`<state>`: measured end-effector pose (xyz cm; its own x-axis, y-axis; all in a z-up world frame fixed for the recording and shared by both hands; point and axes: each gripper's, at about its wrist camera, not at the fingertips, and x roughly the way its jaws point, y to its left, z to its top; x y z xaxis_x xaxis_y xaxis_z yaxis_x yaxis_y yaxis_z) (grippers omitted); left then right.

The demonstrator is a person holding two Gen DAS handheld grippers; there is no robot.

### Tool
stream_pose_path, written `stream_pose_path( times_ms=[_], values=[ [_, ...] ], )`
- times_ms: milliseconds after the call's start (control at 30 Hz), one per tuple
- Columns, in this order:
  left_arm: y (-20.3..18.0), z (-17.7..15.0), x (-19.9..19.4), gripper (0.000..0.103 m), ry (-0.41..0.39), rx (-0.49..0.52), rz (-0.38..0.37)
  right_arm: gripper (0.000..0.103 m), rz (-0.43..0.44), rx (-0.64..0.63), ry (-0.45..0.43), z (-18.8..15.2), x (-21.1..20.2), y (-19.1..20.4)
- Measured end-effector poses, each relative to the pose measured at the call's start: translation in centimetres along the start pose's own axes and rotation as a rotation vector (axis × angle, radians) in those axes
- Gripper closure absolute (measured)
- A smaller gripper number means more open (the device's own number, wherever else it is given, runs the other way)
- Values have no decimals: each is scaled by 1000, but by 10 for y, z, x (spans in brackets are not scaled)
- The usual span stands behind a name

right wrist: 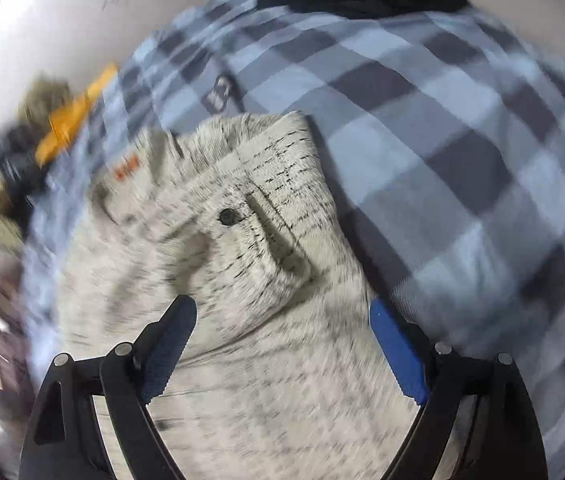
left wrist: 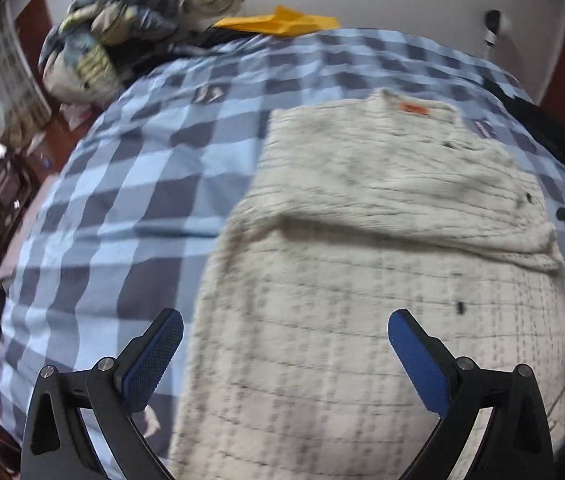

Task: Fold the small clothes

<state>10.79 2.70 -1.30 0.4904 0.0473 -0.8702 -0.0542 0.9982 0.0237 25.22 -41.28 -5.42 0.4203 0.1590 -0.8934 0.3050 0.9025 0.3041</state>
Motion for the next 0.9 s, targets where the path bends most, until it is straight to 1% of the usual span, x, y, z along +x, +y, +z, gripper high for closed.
stream_pose_path(
  times_ms=[67,167,233,267,300,333,367,433,467,500,533,567,600,633,667,733,767,833,867,900],
  values=[
    [16,2,3,0,10,-45,-8,17,-38,-55,14,9,19,8],
    [33,8,8,0,3,-99,-12,17,-50,-80,35,17,44,14],
    [39,12,15,0,24,-112,-23,44,-32,-95,61,13,58,21],
    [40,14,18,0,36,-116,-26,64,-45,-134,94,9,67,29],
    [42,16,22,0,46,-120,-26,73,-83,-177,104,4,71,36],
    [43,17,24,0,47,-122,-22,78,-91,-188,84,1,69,39],
    [45,17,25,0,40,-124,-10,84,-74,-176,56,1,61,37],
    [46,16,24,0,27,-114,8,85,-27,-116,32,9,47,27],
    [45,15,23,0,23,-99,20,86,18,-55,-1,15,35,15],
    [44,15,24,0,26,-89,27,86,35,-24,-26,18,28,8],
    [43,14,24,0,31,-78,33,86,38,-2,-50,21,21,1],
    [41,13,25,0,35,-67,39,86,20,16,-80,22,14,-6],
    [41,13,25,0,36,-62,42,86,2,20,-89,21,13,-8],
    [40,13,26,0,37,-56,45,86,-17,19,-79,19,16,-8],
    [38,13,26,0,38,-50,48,86,-26,17,-49,16,23,-10],
    [36,12,28,0,39,-34,57,78,-36,26,78,8,48,-15],
    [35,12,29,0,38,-25,66,72,-38,53,109,7,53,-20],
    [35,12,33,0,43,-8,95,67,16,126,95,8,47,-32],
    [35,12,36,0,48,-2,112,56,44,197,85,9,39,-43],
    [36,12,41,0,53,1,127,48,32,239,66,11,31,-51]
  ],
)
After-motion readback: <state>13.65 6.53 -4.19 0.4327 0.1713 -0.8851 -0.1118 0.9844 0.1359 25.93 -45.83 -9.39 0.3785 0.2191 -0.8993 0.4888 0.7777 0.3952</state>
